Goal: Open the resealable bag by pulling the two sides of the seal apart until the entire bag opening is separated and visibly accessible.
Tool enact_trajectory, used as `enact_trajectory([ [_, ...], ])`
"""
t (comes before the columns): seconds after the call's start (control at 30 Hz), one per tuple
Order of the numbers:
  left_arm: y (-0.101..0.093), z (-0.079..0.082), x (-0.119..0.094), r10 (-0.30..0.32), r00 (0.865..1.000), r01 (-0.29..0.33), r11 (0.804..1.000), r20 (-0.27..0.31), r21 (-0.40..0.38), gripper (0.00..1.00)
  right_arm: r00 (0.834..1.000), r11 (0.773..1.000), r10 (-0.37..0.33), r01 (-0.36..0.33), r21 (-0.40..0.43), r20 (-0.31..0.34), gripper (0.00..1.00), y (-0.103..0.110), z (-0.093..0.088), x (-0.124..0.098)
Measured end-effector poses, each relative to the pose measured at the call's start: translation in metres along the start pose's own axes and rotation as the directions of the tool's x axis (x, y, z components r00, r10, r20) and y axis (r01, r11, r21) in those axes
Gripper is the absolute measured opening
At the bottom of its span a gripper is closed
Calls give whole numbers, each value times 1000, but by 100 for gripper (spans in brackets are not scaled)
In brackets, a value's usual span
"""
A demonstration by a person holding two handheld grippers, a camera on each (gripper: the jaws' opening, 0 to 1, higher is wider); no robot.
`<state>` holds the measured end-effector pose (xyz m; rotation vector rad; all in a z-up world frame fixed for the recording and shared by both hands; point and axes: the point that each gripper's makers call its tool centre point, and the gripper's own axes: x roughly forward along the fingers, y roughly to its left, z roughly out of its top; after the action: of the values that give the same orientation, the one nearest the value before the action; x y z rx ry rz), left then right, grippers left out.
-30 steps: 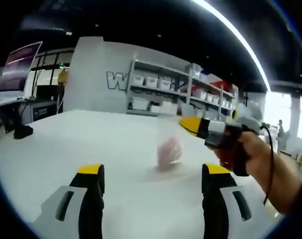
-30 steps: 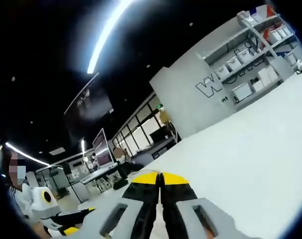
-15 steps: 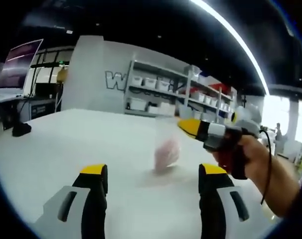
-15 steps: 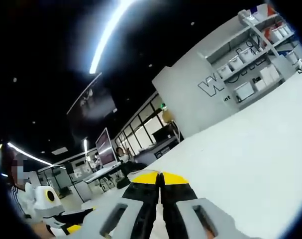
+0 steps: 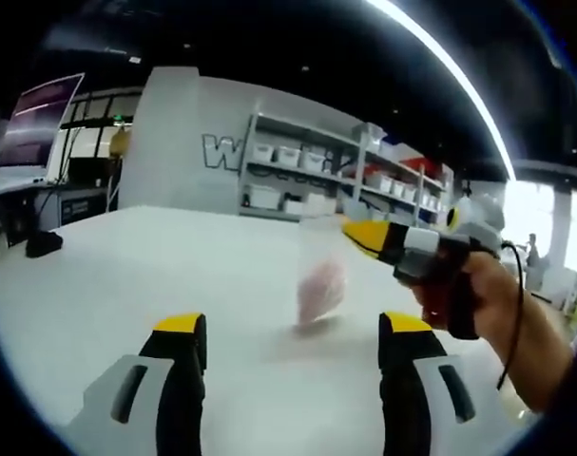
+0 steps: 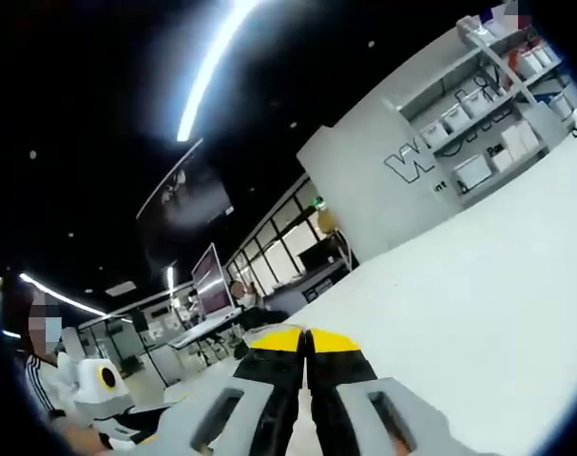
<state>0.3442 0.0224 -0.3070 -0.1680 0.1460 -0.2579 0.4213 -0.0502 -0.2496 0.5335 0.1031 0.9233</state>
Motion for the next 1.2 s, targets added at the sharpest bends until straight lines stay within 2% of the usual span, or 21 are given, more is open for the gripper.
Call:
enact_trajectory([
  [0.3,-8,4,-4,-21,1000,21,1000,12,-3,70,1000,1000,15,-15,1,-11,0,7,-4,-3],
  [1.2,-21,-3,-11,-69,998,69,997,-3,-27,64,997,998,65,-64,28,-36,0,29,-19,-12],
])
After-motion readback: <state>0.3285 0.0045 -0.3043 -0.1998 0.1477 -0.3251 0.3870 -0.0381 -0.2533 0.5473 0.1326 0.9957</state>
